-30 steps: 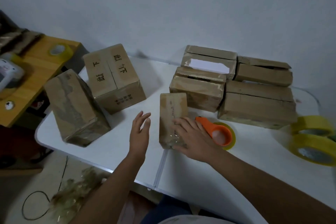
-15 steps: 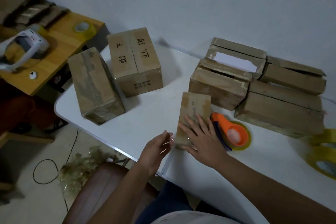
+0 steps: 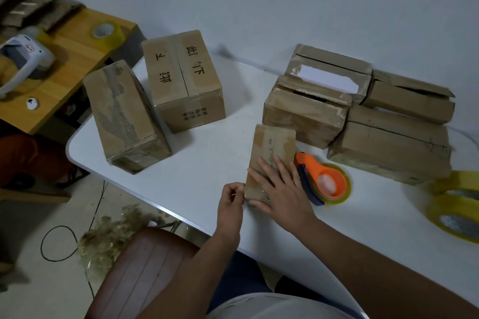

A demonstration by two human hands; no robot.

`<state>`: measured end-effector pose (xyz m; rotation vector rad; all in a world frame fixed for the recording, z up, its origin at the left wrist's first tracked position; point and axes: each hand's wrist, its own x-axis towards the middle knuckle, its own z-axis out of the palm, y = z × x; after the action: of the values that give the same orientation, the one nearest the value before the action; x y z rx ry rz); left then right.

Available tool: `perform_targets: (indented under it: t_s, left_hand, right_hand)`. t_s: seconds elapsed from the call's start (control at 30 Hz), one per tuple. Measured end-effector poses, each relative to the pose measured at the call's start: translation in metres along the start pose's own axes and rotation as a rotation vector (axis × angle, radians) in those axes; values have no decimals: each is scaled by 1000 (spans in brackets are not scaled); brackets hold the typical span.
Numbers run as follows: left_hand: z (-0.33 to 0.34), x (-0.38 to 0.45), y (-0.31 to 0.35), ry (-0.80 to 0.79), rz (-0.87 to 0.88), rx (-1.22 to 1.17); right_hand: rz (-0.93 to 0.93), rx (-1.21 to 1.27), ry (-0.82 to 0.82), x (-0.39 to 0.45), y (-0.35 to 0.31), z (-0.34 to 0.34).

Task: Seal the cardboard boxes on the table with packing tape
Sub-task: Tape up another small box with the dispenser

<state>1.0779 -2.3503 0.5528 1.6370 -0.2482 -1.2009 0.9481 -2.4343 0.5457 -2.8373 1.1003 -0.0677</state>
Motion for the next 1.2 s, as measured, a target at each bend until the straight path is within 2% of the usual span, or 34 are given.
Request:
perform_targets:
  t_s: [0.27,0.4,0.47,0.53,0.67,0.73,0.83,1.07,1.2]
  left_hand:
    - [13,18,14,-58,-223,3]
    - [6,14,15,132,-134,122]
    - [-2,6,20,132,-48,126]
    - [-4,-4,24,37,18,191]
    - [-2,-15,17,-199,120,653]
    - [-12,-13,21,-259,227,781]
    - [-32,-1,30,-350,406,845]
    - [-47,33,56,-603,519,972]
    - [-49,35,56,-608,542,976]
  right_hand:
    - [37,11,-38,0,-2,-6]
    - [33,24,-51,1,-2,-8]
    - [38,25,-55,1,-2,-9]
    - [38,17,-55,1,-3,-8]
    - [37,36,-45,2,-2,-7]
    - [41,31,-49,2,-3,-7]
    - [35,21,-60,2,-3,-7]
    - [-17,33,-127,1,0,-10]
    - [-84,111,-184,12,3,-18]
